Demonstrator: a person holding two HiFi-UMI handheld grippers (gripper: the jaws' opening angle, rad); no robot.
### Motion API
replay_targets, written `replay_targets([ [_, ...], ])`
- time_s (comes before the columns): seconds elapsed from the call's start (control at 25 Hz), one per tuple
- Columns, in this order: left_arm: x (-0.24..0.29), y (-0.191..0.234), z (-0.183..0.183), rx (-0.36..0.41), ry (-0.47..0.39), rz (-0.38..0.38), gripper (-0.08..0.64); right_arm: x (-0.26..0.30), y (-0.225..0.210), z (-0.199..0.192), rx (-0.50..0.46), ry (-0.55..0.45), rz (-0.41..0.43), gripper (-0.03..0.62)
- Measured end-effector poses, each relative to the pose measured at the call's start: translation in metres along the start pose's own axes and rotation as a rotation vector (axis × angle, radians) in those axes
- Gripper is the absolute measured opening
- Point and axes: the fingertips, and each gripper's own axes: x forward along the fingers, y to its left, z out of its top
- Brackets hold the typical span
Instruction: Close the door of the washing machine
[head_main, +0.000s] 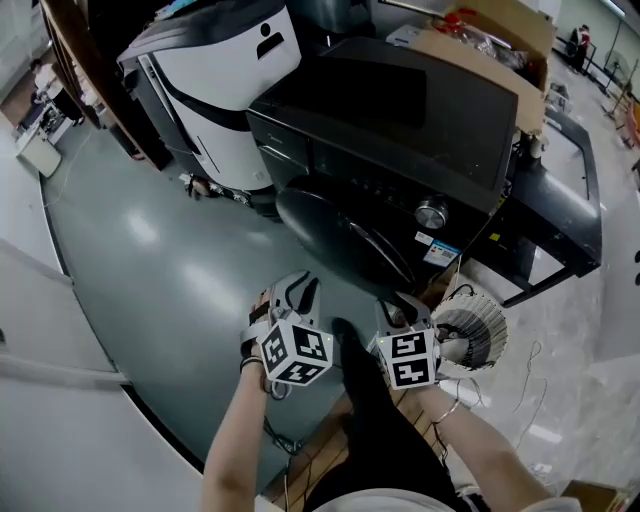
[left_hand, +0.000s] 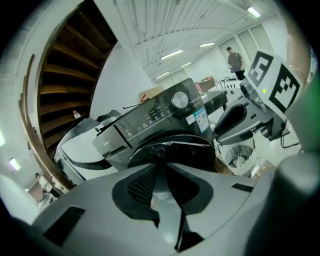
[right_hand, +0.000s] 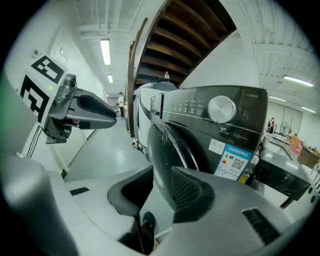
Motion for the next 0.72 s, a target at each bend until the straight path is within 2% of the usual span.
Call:
replay_targets([
  [0.44, -0.099, 0.033, -0.033, -0.309, -0.044, 0.197, 0.055, -0.046, 0.076, 0.048, -0.036, -0.125, 0.172, 0.084],
  [0.72, -0.153, 0.034, -0.060, -0.406, -0.032, 0.291, 0.038, -0.070, 0.112, 0.062, -0.037, -0.168, 0.237, 0.050],
])
